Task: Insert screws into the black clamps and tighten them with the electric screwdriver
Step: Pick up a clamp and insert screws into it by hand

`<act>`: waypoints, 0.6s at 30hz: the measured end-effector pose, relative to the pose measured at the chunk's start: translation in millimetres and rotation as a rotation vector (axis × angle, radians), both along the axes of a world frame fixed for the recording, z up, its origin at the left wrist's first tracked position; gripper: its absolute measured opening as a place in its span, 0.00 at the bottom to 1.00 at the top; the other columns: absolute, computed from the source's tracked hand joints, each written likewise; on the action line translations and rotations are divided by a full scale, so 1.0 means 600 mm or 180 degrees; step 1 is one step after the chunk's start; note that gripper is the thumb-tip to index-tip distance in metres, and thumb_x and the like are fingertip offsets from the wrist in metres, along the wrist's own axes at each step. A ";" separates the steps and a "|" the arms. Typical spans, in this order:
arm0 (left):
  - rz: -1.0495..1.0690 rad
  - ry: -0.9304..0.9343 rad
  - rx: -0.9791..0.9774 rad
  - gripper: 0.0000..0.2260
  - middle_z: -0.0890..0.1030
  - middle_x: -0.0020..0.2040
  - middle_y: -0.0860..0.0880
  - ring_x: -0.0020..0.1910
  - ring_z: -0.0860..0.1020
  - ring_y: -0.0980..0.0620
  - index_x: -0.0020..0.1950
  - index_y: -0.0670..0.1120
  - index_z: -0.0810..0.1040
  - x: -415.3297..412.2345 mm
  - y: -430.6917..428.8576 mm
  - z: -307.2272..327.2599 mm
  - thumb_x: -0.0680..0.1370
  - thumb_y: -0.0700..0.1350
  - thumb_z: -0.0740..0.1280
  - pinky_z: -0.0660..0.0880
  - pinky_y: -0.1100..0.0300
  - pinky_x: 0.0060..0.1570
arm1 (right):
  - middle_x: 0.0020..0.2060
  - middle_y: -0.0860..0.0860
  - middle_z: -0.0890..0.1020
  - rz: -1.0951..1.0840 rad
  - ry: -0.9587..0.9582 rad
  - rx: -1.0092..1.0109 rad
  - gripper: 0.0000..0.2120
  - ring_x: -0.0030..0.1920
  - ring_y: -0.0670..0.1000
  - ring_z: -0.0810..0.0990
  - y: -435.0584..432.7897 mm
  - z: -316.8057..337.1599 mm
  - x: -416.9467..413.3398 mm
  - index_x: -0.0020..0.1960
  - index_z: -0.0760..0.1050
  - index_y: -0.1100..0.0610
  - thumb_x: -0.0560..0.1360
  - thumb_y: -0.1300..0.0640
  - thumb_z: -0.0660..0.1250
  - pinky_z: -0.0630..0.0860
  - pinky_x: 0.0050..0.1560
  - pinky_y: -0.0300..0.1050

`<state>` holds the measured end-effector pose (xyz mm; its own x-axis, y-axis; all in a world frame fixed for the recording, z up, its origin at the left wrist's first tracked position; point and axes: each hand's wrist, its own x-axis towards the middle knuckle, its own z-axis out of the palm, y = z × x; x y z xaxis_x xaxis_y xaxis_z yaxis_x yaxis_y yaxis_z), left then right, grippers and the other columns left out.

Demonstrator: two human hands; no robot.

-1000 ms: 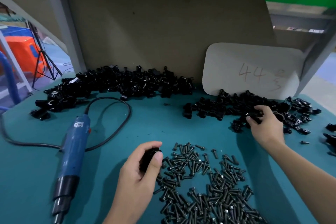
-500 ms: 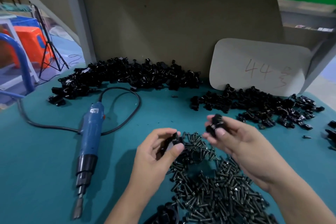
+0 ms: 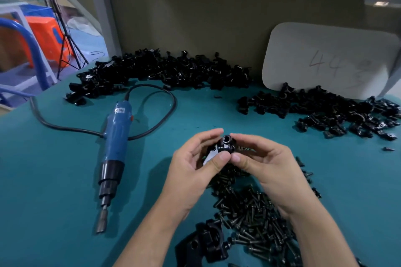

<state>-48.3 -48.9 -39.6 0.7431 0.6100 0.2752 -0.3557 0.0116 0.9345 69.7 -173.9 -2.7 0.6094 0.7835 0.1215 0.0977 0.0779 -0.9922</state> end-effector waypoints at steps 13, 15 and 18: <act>-0.0011 0.0086 -0.0073 0.15 0.87 0.57 0.50 0.60 0.84 0.52 0.59 0.54 0.85 0.004 -0.001 -0.003 0.73 0.50 0.76 0.78 0.62 0.59 | 0.54 0.54 0.87 -0.0116 0.0557 0.0339 0.20 0.58 0.51 0.85 0.008 -0.028 -0.003 0.58 0.86 0.51 0.66 0.59 0.78 0.80 0.58 0.39; -0.0011 0.0089 -0.0119 0.13 0.87 0.56 0.49 0.59 0.84 0.51 0.59 0.52 0.86 0.005 -0.001 -0.004 0.74 0.45 0.77 0.78 0.63 0.58 | 0.54 0.54 0.87 -0.0074 0.0561 0.0340 0.21 0.57 0.52 0.86 0.005 -0.030 -0.001 0.58 0.85 0.51 0.65 0.57 0.78 0.80 0.58 0.39; -0.0032 0.0070 -0.0208 0.11 0.88 0.56 0.49 0.58 0.85 0.51 0.57 0.51 0.87 0.006 -0.002 -0.005 0.75 0.43 0.75 0.79 0.64 0.56 | 0.53 0.53 0.87 -0.0073 0.0545 0.0319 0.20 0.57 0.51 0.86 0.006 -0.032 0.001 0.58 0.85 0.50 0.66 0.56 0.78 0.79 0.56 0.37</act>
<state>-44.8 -50.0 -42.4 0.7548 0.6185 0.2185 -0.3345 0.0765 0.9393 70.1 -170.6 -21.9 0.6453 0.7584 0.0913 -0.0689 0.1768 -0.9818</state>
